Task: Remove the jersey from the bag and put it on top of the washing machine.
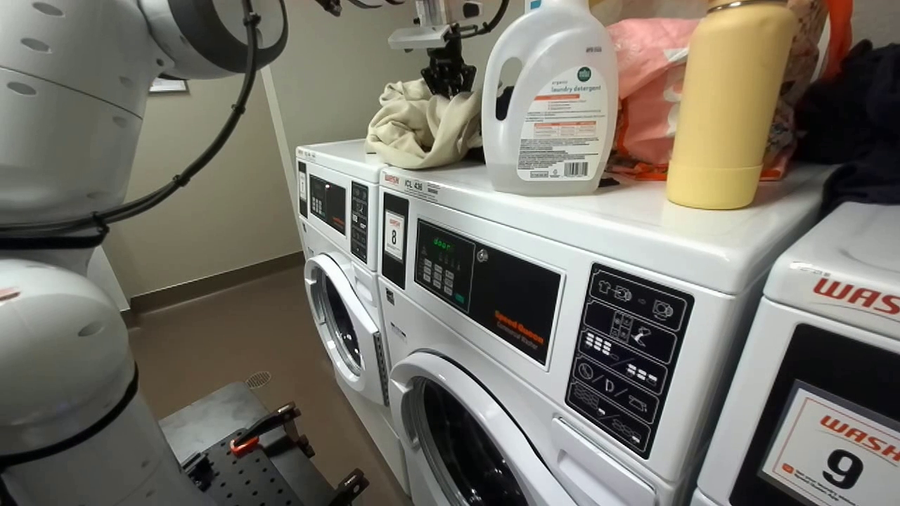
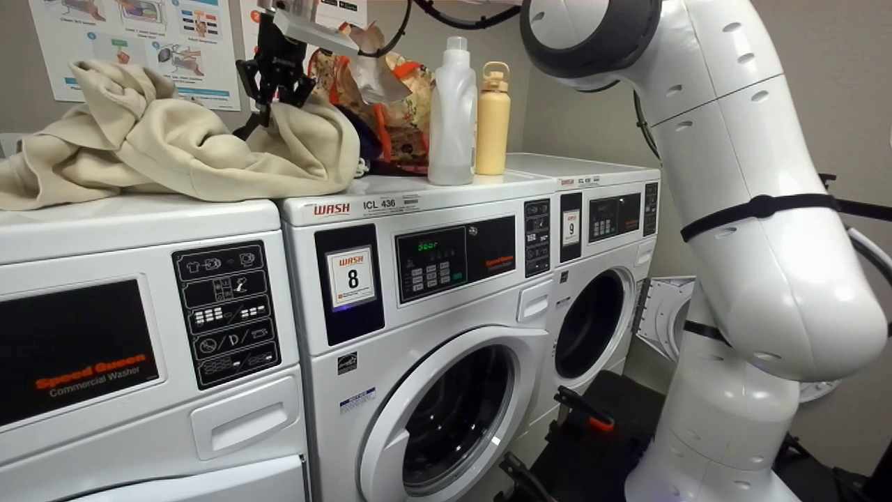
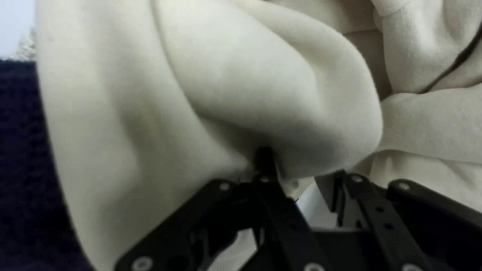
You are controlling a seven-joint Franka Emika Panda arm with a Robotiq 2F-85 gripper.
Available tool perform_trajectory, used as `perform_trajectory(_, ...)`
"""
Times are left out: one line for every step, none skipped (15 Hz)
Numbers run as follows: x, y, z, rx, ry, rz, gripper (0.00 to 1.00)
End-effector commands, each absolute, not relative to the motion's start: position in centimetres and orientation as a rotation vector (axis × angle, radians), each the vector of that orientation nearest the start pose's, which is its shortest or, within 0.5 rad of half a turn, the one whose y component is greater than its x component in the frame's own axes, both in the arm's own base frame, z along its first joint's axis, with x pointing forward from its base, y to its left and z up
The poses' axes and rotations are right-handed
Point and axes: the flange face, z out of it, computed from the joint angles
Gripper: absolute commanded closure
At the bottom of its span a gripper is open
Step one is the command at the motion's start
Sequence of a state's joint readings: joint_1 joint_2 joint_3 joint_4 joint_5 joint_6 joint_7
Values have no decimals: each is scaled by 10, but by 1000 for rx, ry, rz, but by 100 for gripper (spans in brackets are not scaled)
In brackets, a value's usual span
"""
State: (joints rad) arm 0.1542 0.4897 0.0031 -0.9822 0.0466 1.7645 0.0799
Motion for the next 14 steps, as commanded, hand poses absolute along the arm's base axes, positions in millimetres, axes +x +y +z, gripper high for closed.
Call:
perform_trajectory(691, 95, 637, -3026, -79, -512, 34)
perform_trajectory(689, 90, 646, -3025, -65, -544, 27)
perform_trajectory(685, 84, 659, -3023, -49, -591, 18)
perform_trajectory(681, 78, 672, -3015, -36, -635, 12)
perform_trajectory(675, 69, 686, -3002, -9, -679, 3)
perform_trajectory(670, 62, 700, -2997, 14, -717, 0)
perform_trajectory(665, 51, 711, -2995, 40, -755, 0)
perform_trajectory(659, 42, 722, -2997, 72, -787, 0)
perform_trajectory(652, 30, 733, -3003, 104, -807, 0)
perform_trajectory(646, 21, 743, -3009, 135, -832, 0)
perform_trajectory(639, 11, 751, -3020, 174, -858, 0)
perform_trajectory(633, 1, 759, -3034, 215, -886, 0)
perform_trajectory(627, -6, 765, -3047, 266, -906, 0)
perform_trajectory(622, -16, 768, -3067, 313, -926, 0)
